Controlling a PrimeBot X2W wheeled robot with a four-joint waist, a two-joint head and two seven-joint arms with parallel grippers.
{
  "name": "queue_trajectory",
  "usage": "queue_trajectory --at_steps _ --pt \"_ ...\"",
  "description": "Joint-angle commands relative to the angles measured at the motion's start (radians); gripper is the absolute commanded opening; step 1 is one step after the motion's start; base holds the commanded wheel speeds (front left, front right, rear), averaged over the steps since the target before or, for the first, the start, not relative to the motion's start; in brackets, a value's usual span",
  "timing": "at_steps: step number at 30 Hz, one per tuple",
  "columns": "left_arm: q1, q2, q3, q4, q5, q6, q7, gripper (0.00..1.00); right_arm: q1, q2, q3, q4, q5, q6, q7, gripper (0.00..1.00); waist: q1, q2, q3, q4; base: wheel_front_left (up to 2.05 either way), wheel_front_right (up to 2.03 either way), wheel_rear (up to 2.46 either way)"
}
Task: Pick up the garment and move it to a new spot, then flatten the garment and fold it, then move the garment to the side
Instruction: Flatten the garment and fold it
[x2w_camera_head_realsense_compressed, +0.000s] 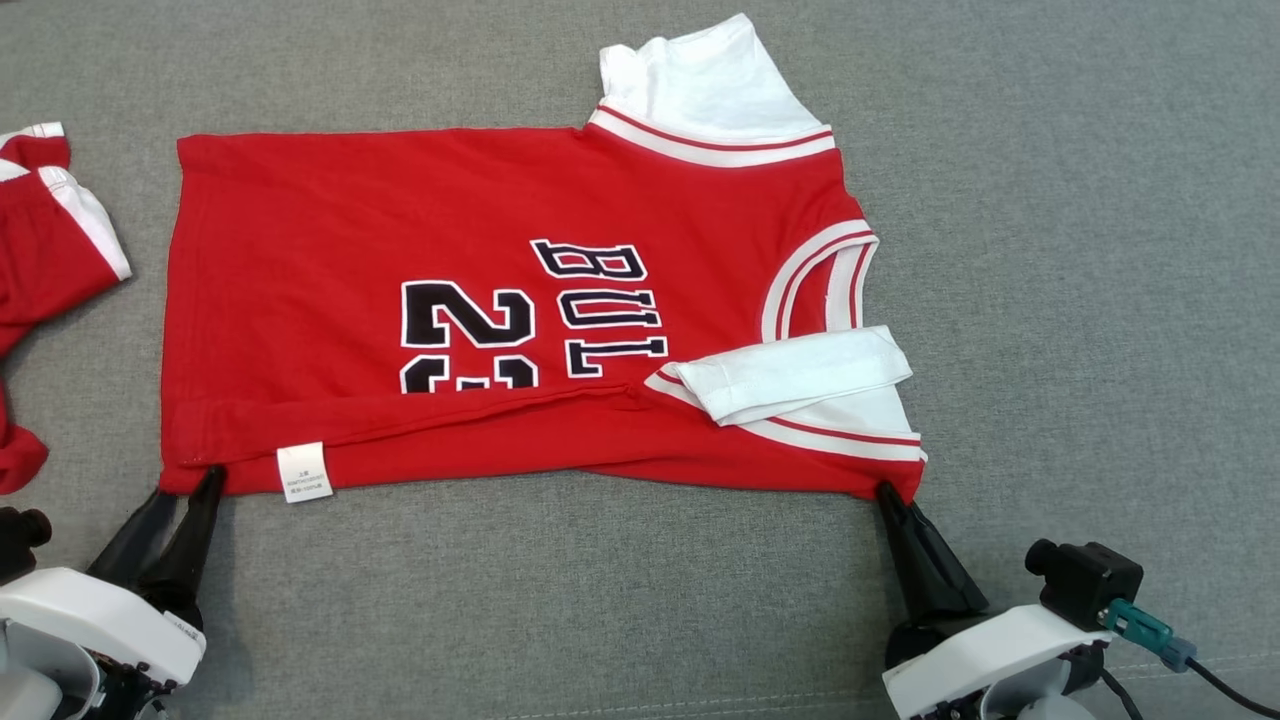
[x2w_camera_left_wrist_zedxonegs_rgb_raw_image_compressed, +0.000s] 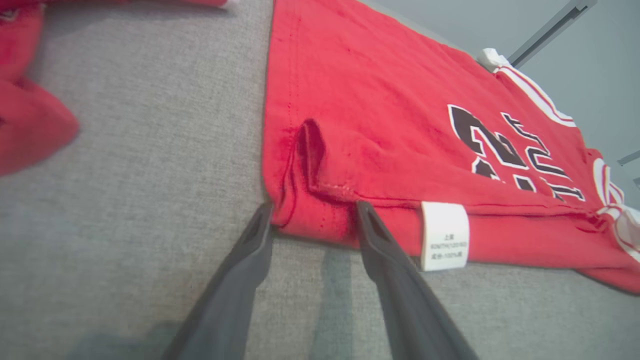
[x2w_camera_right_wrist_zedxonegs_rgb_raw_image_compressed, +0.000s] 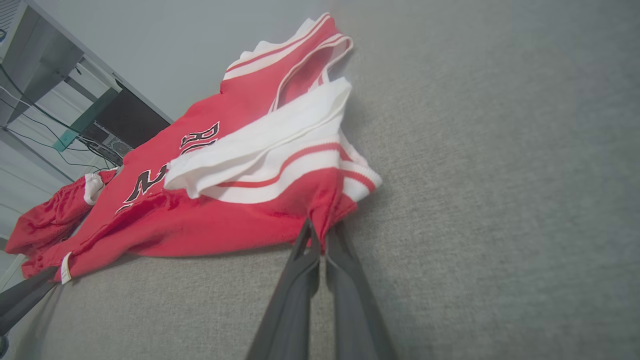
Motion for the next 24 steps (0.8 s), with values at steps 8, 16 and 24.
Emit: queue_trajectory --at_steps 8,16,24 --pt "-0.037 0.069 -0.01 -0.077 -0.162 0.0 -0.009 0.0 -0.009 -0.006 0.008 -0.031 -0.021 0.0 -0.014 0.0 0.0 0.0 -0.001 0.002 0.0 0.0 0.0" --pt "-0.019 0.093 -0.01 -0.091 -0.208 0.0 -0.009 0.0 -0.021 -0.006 -0.024 -0.004 -0.045 0.0 -0.014 0.0 0.0 0.0 -0.021 0.026 0.0 0.0 0.0" --pt "0.02 0.061 -0.038 -0.052 -0.188 0.0 -0.009 0.0 -0.014 -0.006 -0.056 0.036 -0.068 0.0 -0.014 0.0 0.0 0.0 -0.062 0.044 0.0 0.0 0.0"
